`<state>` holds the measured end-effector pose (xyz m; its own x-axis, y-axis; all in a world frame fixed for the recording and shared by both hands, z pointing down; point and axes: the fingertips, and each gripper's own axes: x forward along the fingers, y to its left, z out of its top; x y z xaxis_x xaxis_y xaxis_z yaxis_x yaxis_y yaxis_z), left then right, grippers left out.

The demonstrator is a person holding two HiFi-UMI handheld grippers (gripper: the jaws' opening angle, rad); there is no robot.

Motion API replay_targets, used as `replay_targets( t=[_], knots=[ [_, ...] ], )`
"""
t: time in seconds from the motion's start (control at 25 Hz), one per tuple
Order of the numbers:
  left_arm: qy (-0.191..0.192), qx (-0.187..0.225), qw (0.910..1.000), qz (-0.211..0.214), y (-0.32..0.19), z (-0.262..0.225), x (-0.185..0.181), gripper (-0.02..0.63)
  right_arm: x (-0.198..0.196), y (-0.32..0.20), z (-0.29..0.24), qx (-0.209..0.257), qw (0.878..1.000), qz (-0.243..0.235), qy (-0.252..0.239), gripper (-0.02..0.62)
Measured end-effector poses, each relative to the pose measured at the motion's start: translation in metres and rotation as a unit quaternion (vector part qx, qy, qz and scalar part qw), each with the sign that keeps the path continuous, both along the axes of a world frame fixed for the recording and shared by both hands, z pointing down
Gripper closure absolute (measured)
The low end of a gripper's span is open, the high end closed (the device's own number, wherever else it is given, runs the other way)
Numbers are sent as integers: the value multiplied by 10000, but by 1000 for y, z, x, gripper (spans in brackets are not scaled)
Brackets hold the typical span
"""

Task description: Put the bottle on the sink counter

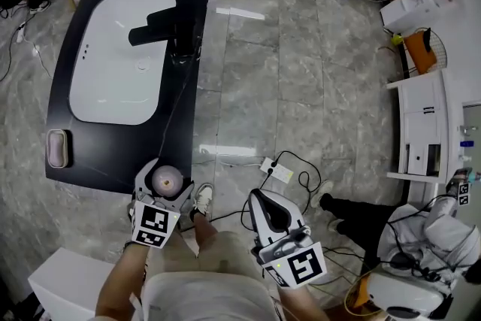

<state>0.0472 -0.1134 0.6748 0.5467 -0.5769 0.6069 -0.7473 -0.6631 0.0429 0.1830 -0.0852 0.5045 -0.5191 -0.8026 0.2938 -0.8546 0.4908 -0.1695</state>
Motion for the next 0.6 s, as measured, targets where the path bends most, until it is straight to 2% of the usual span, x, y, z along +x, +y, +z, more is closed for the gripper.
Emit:
replay_targets(
  t=[0.32, 0.6],
  knots=[
    [-368, -275, 9989, 130, 7, 11, 0, 199, 8, -1, -7, 107, 9999, 72, -35, 584],
    [-455, -398, 9980, 194, 9, 10, 2, 199, 11, 0, -17, 198, 9997, 118, -65, 584]
  ],
)
